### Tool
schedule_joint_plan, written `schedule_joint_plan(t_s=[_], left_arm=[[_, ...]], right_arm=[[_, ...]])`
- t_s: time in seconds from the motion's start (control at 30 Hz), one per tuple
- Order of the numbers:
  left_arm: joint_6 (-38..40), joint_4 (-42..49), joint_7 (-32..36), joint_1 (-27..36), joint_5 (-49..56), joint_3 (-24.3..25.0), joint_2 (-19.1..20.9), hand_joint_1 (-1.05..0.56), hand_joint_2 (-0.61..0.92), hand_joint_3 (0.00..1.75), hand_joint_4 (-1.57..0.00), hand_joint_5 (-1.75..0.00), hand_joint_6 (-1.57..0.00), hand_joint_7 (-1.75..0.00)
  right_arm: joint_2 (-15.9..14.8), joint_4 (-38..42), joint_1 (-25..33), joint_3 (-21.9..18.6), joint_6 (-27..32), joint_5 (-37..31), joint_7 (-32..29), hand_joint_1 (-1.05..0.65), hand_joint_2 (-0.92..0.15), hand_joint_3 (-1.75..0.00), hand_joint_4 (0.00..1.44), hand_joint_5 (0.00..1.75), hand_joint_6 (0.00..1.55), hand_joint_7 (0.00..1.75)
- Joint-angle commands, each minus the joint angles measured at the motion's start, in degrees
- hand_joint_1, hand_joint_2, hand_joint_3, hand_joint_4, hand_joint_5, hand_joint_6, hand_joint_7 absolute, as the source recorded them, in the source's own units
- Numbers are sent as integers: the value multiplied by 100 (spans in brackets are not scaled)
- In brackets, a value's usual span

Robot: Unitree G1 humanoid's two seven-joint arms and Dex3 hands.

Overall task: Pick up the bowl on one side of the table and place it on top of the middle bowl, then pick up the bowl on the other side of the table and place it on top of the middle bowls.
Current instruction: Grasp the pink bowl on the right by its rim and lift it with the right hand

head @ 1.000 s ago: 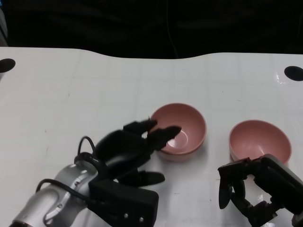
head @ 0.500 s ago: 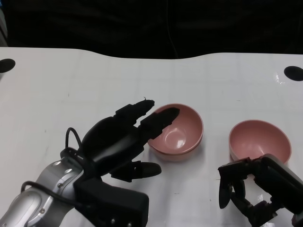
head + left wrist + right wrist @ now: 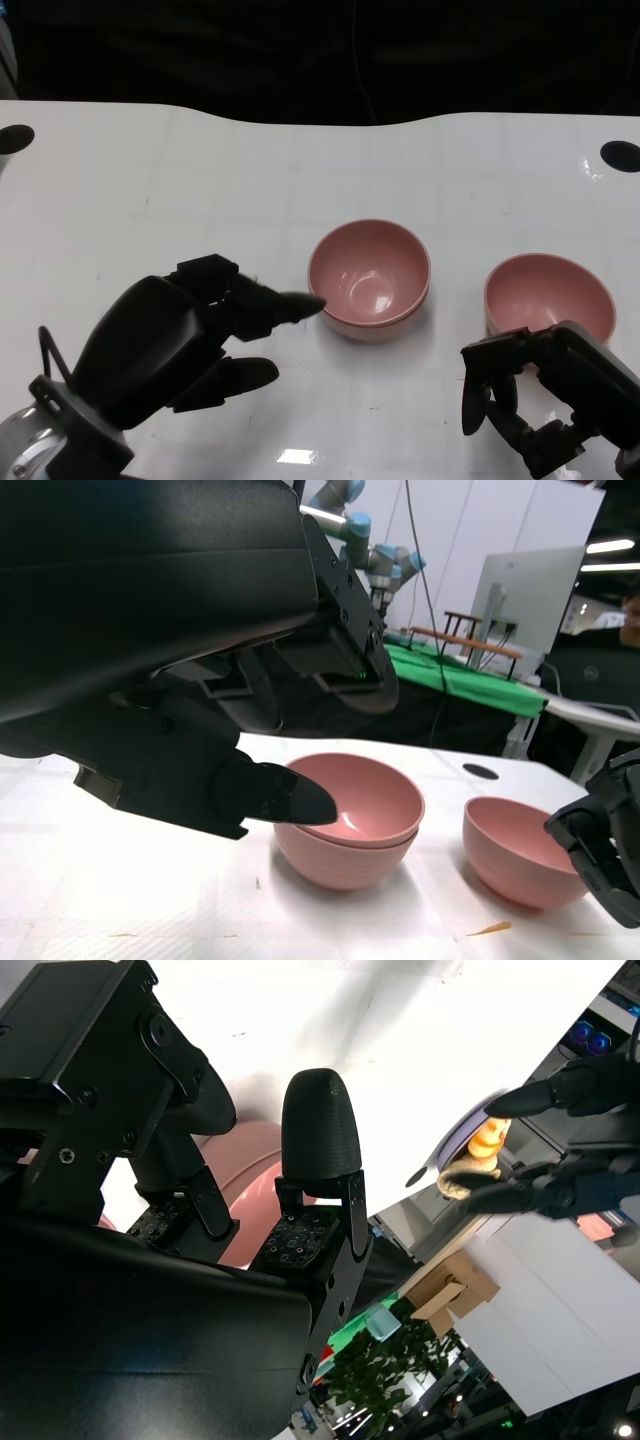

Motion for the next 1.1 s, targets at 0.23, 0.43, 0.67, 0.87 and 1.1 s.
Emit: schedule_joint_plan(t_s=[0.23, 0.43, 0.67, 0.87, 1.1], left_arm=[[-807, -47, 95, 1131, -944, 562, 157, -3, 33, 135, -95, -151, -99, -114], [-935, 24, -87, 1240, -1117, 654, 88, -3, 20, 157, -98, -162, -93, -136], [-973, 36, -155, 1242, -1118, 705, 37, -3, 20, 157, -98, -163, -93, -137], [-893, 360, -227, 1239, -1271, 621, -159, -4, 22, 157, -90, -174, -85, -150], [-931, 389, -291, 1230, -1270, 668, -212, -4, 21, 158, -90, -175, -85, -152]], right_arm=[[-78, -580, 146, -304, 629, -59, -151, 9, -31, -117, 83, 139, 87, 93], [-75, -879, 247, -332, 953, -67, -162, 8, -35, -104, 82, 120, 87, 75], [-73, -926, 264, -330, 1003, -75, -163, 8, -35, -104, 82, 118, 89, 73], [-82, -2946, 772, -856, 3068, -1406, -144, -39, -78, -17, 32, 82, 39, 29], [-78, -3374, 871, -741, 3662, -1541, -99, -45, -86, -2, 29, 75, 35, 22]])
